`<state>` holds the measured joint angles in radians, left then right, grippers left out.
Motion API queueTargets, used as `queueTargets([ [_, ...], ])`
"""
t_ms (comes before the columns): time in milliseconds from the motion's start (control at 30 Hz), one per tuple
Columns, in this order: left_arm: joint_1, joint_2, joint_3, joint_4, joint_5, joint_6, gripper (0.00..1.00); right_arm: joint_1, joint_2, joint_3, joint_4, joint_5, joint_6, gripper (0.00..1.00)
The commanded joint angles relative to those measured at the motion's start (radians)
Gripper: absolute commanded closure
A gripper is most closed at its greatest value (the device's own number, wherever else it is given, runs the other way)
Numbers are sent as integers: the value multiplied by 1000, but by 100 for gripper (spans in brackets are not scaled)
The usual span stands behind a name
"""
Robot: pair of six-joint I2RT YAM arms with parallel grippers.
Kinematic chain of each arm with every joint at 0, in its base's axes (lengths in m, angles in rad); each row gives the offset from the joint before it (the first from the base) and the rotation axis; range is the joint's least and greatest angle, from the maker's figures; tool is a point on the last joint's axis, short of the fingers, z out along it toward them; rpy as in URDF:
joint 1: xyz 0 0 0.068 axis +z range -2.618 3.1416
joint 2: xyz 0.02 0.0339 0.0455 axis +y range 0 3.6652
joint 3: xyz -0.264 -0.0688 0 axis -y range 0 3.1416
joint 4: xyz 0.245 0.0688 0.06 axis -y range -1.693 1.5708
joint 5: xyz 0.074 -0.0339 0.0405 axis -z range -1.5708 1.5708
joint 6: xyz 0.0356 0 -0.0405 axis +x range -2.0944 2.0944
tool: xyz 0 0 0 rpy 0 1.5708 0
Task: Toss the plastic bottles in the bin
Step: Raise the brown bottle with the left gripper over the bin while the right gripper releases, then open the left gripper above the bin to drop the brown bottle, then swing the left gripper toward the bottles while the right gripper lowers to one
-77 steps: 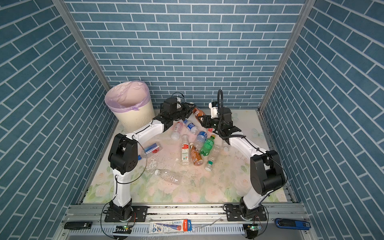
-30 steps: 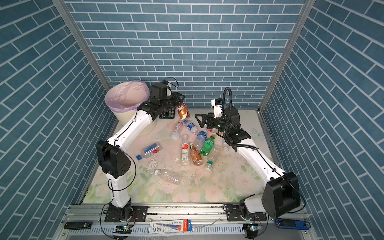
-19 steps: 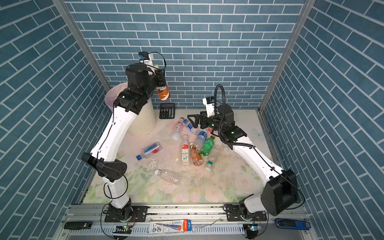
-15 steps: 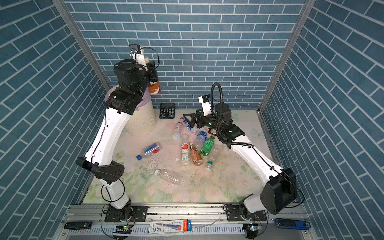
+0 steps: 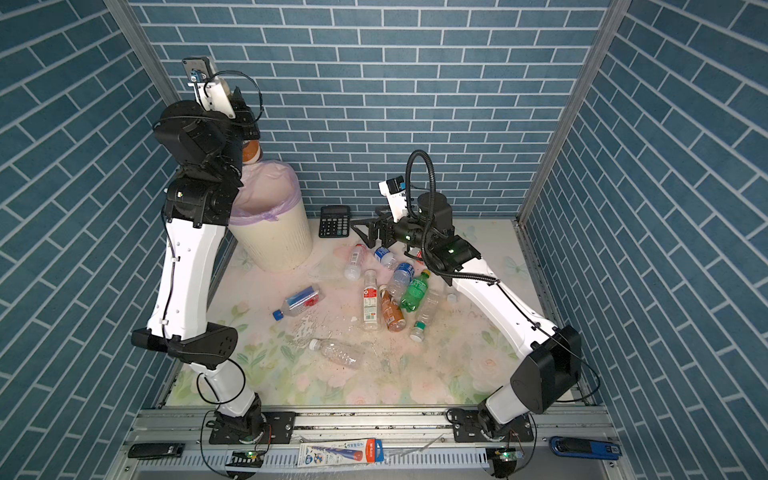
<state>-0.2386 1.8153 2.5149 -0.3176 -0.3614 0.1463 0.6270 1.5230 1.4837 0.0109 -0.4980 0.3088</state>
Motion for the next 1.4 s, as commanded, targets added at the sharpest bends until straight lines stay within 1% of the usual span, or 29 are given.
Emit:
queueTargets([
  [0, 96, 66, -11, -34, 60, -104, 85, 5, 25, 37, -8, -24, -22, 1],
  [33, 121, 89, -23, -44, 67, -136, 84, 7, 29, 34, -6, -28, -16, 1],
  [67, 149, 123, -33, -68, 79, -180, 78, 6, 32, 29, -2, -32, -12, 1],
  [133, 209, 194, -17, -145, 131, -289, 63, 10, 29, 17, 6, -34, -4, 1],
  [167, 232, 234, 19, -208, 146, -340, 58, 11, 24, 10, 8, -35, -1, 1],
  [200, 243, 259, 45, -247, 164, -355, 47, 12, 22, 5, 10, -36, 2, 1],
  [267, 248, 268, 59, -282, 181, -360, 12, 14, 13, -7, 11, -36, 4, 1],
  [300, 248, 257, 48, -283, 192, -368, 1, 16, 9, -14, 12, -34, 4, 1],
  [400, 244, 196, -21, -250, 232, -398, 1, 19, 3, -22, 14, -32, 9, 1],
  [500, 226, 141, -90, -216, 242, -406, 1, 22, -1, -26, 19, -30, 13, 1],
  [733, 165, 110, -115, -263, 264, -384, 1, 23, -19, -45, 12, 17, 31, 1],
  [800, 140, 103, -116, -286, 273, -370, 1, 25, -29, -52, 5, 47, 39, 1],
  [867, 105, 87, -131, -304, 271, -346, 1, 26, -35, -54, -19, 78, 44, 1],
  [1033, 4, 28, -212, -292, 305, -314, 1, 24, -47, -50, -133, 166, 29, 1],
  [1133, -56, -7, -261, -305, 315, -330, 1, 12, -87, -98, -163, 210, 31, 1],
  [1233, -111, -42, -343, -307, 331, -358, 1, -14, -138, -161, -189, 256, 46, 1],
  [1333, -177, -82, -449, -296, 326, -382, 1, -55, -180, -214, -241, 296, 75, 1],
  [1367, -200, -98, -491, -284, 326, -391, 1, -69, -195, -232, -264, 328, 84, 1],
])
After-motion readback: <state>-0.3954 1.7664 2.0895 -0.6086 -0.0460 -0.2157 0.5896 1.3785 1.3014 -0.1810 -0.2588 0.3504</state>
